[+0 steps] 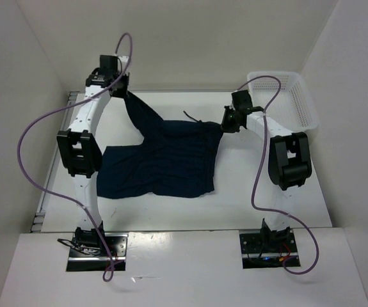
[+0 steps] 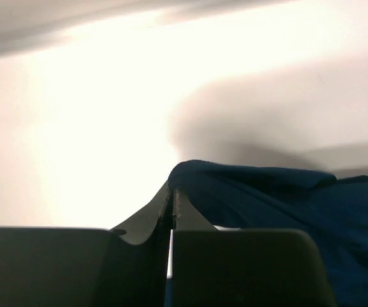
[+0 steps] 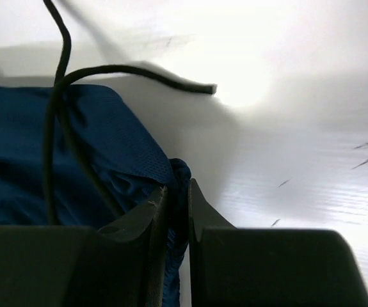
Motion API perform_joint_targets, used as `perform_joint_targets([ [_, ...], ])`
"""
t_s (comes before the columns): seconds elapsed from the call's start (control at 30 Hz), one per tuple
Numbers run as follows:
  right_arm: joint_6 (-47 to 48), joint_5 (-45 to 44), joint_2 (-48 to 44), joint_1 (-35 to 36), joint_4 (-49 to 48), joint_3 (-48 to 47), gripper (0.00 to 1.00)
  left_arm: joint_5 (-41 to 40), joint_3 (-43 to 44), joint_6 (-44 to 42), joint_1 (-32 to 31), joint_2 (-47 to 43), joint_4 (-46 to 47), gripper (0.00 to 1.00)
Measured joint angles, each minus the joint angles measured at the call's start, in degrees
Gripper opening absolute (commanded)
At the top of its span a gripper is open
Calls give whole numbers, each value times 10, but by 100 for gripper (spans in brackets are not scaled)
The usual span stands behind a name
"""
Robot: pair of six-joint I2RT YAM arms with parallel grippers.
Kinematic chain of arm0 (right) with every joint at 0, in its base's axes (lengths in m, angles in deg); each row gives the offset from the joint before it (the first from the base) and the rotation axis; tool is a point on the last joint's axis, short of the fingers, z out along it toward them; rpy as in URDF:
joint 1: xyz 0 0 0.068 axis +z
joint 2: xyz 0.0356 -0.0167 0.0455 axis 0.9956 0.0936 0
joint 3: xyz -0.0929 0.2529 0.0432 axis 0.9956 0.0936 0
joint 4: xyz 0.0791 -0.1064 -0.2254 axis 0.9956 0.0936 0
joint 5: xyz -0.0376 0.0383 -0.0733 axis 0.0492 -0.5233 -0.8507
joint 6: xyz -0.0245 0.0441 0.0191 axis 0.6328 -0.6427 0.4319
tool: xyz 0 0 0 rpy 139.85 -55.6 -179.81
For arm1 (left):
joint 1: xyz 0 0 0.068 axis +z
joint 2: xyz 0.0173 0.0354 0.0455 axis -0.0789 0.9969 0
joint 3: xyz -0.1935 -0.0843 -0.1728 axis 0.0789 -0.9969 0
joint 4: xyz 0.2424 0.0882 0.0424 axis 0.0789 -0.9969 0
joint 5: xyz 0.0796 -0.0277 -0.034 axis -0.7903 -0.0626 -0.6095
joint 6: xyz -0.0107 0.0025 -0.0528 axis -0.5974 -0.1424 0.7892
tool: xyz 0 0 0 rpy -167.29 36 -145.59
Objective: Fold and stack the shorts
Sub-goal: Flatten the shorts out
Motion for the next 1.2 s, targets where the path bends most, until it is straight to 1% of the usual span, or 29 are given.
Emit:
perform_joint_targets([
  [0.1,8,-1,-1,-14,-2,-12,0,-52,26,0,20,-23,17,0],
  [0.27,17,-1,-21,-16,-5,-18,0,-113,28,0,15,-57,46,0],
  [0.43,25,0,-69,-16,-25,-15,0,-135,15,0,8,-63,53,0],
  [0.5,26,2,-86,-16,-45,-9,0,-135,-26,0,9,-73,51,0],
  [0.6,26,10,-94,-16,-64,3,0,-135,-148,0,9,-104,54,0],
  [0.7,25,17,-87,-16,-64,23,0,-134,-267,0,9,-115,57,1],
  [0.73,24,19,-83,-16,-61,28,0,-134,-310,0,9,-115,49,4],
  [0.77,24,21,-77,-16,-59,31,0,-132,-341,0,9,-115,43,13],
  [0.83,21,24,-66,-16,-56,39,0,-125,-394,-3,9,-115,24,38],
  [0.9,19,27,-61,-16,-52,45,0,-121,-424,-3,9,-117,6,53],
  [0.93,19,29,-59,-16,-51,47,0,-119,-424,-2,10,-124,2,63],
  [1.03,19,35,-56,-16,-50,47,0,-99,-405,-1,15,-146,-12,69],
  [1.07,19,36,-56,-16,-50,47,0,-89,-381,-1,17,-146,-20,71],
  [1.2,19,38,-55,-16,-50,47,0,-43,-261,0,25,-142,-3,72],
])
